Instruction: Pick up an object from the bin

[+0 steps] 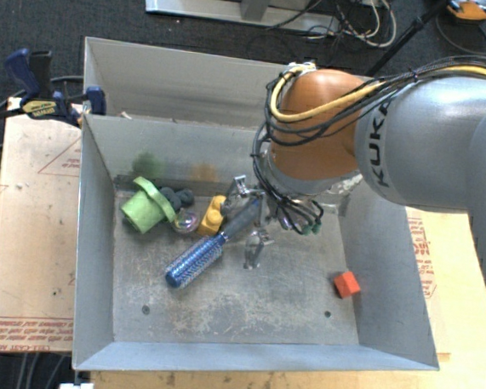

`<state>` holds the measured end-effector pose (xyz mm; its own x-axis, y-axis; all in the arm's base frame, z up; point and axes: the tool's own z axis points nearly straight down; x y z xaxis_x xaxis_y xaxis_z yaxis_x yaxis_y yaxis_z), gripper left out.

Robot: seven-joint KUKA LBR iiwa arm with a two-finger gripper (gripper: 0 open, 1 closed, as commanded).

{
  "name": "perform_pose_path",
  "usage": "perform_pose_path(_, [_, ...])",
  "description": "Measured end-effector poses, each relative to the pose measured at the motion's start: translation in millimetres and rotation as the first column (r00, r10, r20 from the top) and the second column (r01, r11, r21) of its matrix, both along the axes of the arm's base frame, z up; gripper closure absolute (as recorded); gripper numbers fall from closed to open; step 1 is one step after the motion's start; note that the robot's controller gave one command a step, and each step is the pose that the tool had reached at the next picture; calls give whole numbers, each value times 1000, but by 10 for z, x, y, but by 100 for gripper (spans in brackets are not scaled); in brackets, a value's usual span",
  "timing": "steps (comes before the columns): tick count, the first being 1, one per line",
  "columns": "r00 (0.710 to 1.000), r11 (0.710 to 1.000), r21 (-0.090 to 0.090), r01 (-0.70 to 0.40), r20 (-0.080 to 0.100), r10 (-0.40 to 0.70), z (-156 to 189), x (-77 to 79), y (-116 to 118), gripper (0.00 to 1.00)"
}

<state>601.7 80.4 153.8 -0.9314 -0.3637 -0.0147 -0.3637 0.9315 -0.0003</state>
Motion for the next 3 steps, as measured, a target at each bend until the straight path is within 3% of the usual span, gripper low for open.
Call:
perform_pose_path(1, [967,967,-3,-254,-11,254,-734,158,325,0])
perform_pose_path(2, [968,968,-4,-252,-7,252,-712,173,314,100])
perform_pose_path(3, [965,965,-5,-262,-4,262,602,74,403,100])
